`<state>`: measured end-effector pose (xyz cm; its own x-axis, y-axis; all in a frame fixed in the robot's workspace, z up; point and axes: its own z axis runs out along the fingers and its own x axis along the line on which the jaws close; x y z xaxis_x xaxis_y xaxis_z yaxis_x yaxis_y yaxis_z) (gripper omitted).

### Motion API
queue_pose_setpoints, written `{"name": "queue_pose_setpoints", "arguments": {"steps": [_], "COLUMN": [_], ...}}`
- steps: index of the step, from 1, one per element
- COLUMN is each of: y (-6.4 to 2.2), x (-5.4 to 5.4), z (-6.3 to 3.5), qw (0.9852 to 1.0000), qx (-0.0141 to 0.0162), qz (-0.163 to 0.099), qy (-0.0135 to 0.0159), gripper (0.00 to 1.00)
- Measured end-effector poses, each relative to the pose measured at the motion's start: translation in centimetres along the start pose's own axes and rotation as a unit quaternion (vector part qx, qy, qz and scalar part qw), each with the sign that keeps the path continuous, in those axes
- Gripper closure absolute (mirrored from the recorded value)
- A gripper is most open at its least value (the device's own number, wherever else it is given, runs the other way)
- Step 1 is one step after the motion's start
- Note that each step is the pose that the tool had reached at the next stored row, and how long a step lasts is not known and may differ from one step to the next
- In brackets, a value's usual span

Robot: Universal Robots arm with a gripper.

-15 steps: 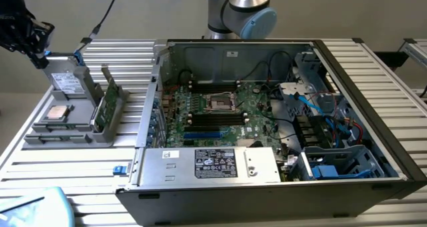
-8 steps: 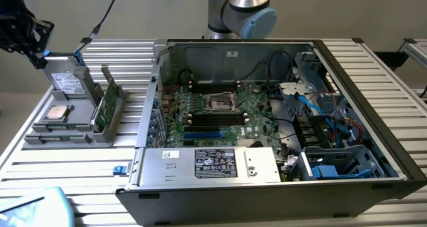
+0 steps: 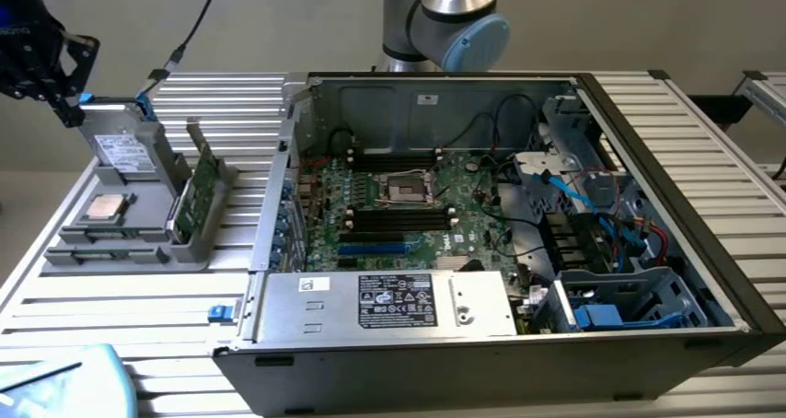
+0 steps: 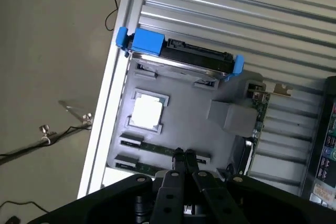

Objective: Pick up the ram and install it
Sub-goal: 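Pick up the ram and move it above insertion slot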

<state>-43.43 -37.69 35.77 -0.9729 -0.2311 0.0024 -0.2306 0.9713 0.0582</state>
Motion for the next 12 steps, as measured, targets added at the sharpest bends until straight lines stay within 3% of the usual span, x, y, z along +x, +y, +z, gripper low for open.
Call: {"name": "queue_pose_setpoints", "arguments": {"steps": [6, 12], "y": [0.0, 0.0], "x": [0.01, 0.01], "z": [0.0, 0.0], "qw": [0.9985, 0.994], "qx": [0.0001, 0.0003], "qz": [-0.055, -0.109], "qy": [0.0032, 0.0064], "gripper": [0.89, 0.89]}}
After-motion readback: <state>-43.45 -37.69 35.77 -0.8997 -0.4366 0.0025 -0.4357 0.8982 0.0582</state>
